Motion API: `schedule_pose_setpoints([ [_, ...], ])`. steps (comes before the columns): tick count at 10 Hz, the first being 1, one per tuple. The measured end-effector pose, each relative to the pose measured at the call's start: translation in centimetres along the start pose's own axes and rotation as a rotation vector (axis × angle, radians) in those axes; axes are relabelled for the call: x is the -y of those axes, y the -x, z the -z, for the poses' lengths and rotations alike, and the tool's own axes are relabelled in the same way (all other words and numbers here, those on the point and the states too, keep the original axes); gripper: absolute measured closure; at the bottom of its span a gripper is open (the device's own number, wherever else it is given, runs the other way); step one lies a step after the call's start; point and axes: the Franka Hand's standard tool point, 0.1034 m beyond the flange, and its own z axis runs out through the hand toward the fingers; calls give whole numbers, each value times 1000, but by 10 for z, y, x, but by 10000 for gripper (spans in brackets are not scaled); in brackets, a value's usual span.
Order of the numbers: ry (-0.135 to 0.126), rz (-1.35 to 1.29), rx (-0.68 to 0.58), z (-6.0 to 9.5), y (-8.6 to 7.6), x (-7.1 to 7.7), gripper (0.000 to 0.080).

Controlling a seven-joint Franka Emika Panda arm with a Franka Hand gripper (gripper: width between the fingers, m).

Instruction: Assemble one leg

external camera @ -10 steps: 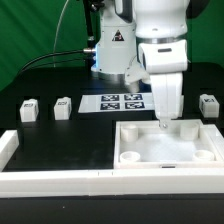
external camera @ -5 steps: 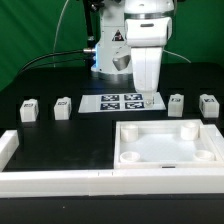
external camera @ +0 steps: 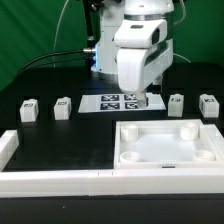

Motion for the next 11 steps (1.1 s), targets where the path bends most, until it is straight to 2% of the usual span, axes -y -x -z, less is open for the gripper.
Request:
schedule_pose_setpoints([
  [2, -24, -313, 1, -3, 2, 13, 150],
  [5, -33, -717, 6, -4, -14, 37, 150],
  [7, -53, -995, 11, -6, -26, 53, 150],
  [11, -65, -1019, 21, -8, -63, 98, 150],
])
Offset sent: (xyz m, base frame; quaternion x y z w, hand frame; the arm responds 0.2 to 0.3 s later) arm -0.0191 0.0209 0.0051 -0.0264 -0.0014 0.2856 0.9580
